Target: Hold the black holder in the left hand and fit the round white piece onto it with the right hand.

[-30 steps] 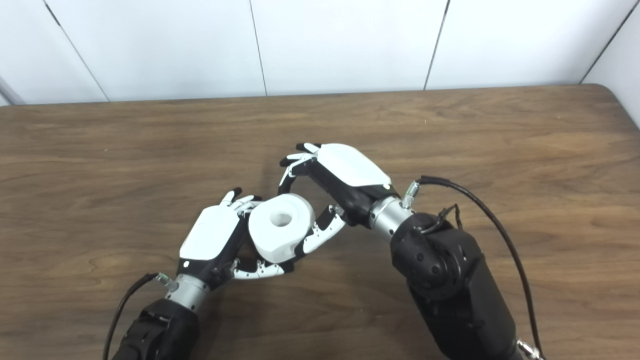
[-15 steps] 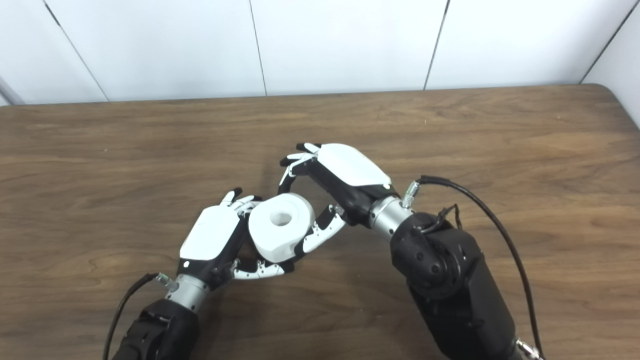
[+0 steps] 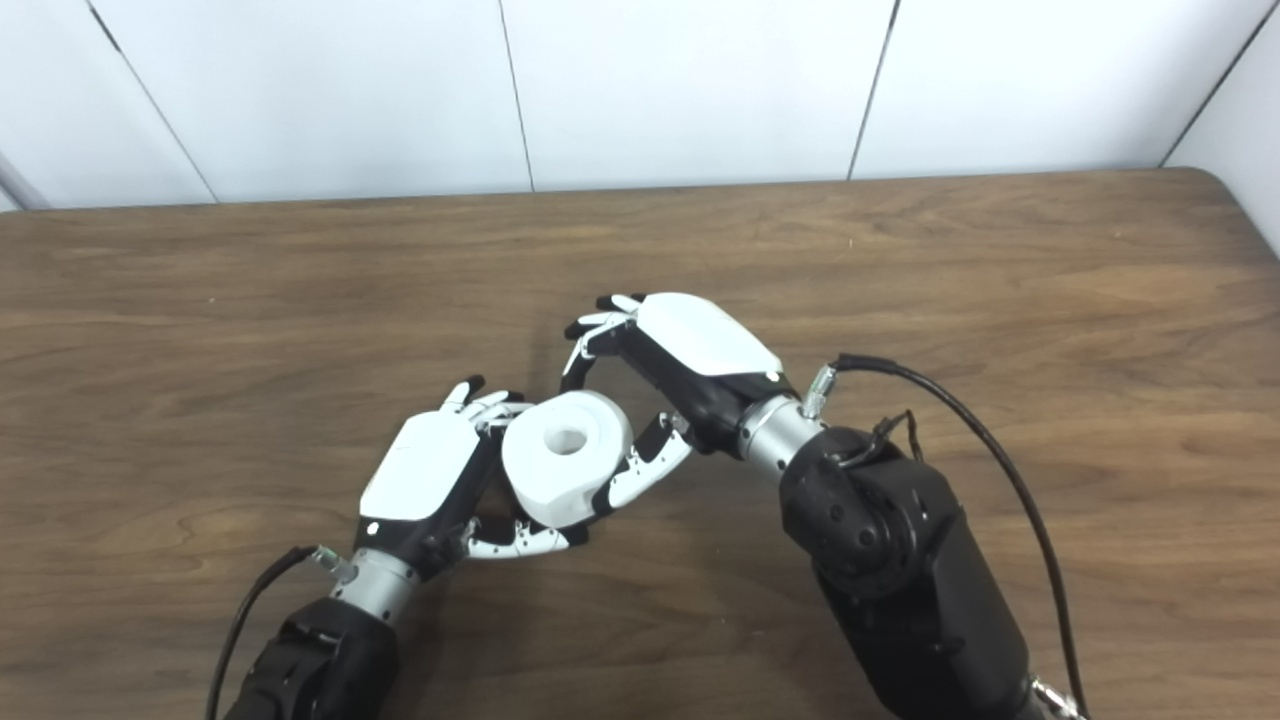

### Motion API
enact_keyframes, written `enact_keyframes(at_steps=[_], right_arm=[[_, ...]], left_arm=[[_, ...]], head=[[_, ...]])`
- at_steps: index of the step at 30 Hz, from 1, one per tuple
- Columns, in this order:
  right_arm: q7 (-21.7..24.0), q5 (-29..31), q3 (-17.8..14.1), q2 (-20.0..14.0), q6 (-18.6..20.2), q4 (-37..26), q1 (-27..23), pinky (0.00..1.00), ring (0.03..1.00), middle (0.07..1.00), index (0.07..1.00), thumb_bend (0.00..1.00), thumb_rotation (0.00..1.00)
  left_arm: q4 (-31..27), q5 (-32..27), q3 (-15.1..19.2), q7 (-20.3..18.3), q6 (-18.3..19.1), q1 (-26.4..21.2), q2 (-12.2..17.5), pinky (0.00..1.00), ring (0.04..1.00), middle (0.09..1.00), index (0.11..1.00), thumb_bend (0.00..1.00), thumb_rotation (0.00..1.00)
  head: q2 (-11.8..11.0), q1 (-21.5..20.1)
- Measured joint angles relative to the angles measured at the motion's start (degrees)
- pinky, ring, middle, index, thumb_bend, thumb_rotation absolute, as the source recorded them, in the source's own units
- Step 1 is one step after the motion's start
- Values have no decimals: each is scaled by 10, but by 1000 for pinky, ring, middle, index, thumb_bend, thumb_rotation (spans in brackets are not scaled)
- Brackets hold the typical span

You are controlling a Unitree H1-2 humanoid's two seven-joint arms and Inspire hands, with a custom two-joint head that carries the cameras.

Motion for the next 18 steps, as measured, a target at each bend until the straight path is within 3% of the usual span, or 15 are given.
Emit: enact_keyframes(at_steps=[3,4,5,7,11,18], right_arm=[[0,-1,0,-1,0,0,0,1000,953,847,494,523,156],[0,-1,0,-1,0,0,0,1000,952,847,555,721,223],[0,-1,0,-1,0,0,0,1000,953,848,589,828,262],[0,-1,0,-2,0,0,0,1000,960,859,626,940,301],[2,-1,0,-4,0,0,0,1000,991,898,689,996,348],[9,-11,5,-16,-1,0,-1,1000,1000,953,788,1000,407]], left_arm=[[0,0,0,0,0,0,0,1000,877,790,486,522,52],[0,0,0,0,0,0,0,1000,877,790,486,522,52],[0,0,0,0,0,0,0,1000,877,790,486,522,53],[0,0,0,0,0,0,0,1000,876,789,486,522,53],[0,0,0,0,0,0,0,1000,880,790,486,522,53],[0,0,0,0,0,0,0,1000,880,791,486,522,52]], head=[[0,0],[0,0],[0,0],[-1,0],[-2,-1],[-3,-2]])
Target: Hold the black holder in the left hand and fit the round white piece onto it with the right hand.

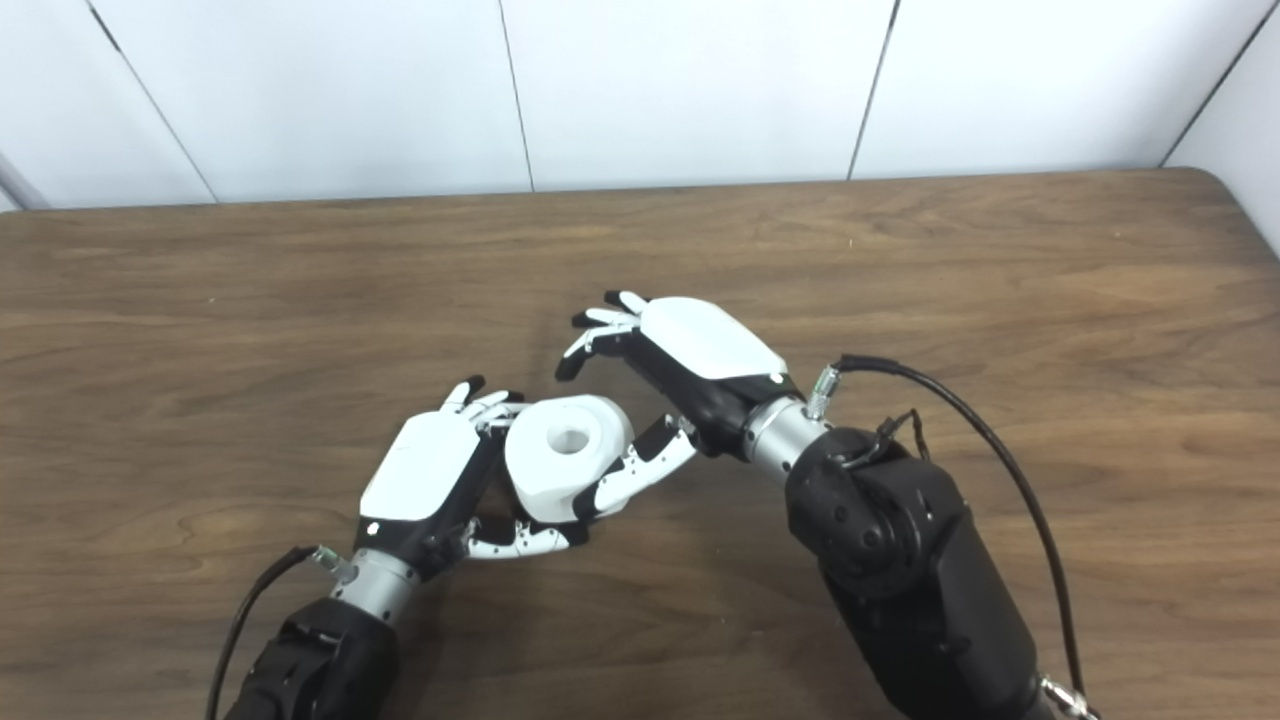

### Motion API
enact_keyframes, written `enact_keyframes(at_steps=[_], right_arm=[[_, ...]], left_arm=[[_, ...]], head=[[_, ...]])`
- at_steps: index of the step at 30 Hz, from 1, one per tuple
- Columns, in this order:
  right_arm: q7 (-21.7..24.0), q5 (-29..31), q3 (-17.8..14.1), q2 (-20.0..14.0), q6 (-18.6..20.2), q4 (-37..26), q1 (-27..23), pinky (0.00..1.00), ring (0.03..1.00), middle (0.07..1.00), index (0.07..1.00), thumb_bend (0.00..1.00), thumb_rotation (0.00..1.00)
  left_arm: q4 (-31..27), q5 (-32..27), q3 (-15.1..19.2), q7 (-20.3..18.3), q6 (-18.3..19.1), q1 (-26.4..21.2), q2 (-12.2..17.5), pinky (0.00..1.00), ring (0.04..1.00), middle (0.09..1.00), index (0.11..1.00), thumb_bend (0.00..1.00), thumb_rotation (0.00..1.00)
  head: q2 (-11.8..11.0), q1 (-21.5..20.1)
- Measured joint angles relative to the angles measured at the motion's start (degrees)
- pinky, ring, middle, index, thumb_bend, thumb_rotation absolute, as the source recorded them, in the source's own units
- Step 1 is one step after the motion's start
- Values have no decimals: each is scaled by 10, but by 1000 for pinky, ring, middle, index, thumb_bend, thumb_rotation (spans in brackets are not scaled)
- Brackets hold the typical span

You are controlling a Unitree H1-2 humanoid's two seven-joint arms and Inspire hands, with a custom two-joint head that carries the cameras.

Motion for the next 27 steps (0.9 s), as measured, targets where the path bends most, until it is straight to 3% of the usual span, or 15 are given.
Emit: enact_keyframes(at_steps=[11,20,27], right_arm=[[19,-6,-2,-6,0,-2,-2,1000,1000,965,807,1000,414],[40,-1,-35,-42,6,-46,6,1000,1000,969,803,1000,384],[43,-2,-34,-40,6,-46,16,1000,1000,966,801,1000,389]], left_arm=[[0,0,0,0,0,0,0,1000,882,790,486,522,53],[2,-1,1,1,-1,-1,0,1000,881,788,486,522,53],[5,-3,2,1,-2,-2,1,1000,879,783,486,522,53]], head=[[-1,0],[-3,-4],[-4,-1]])
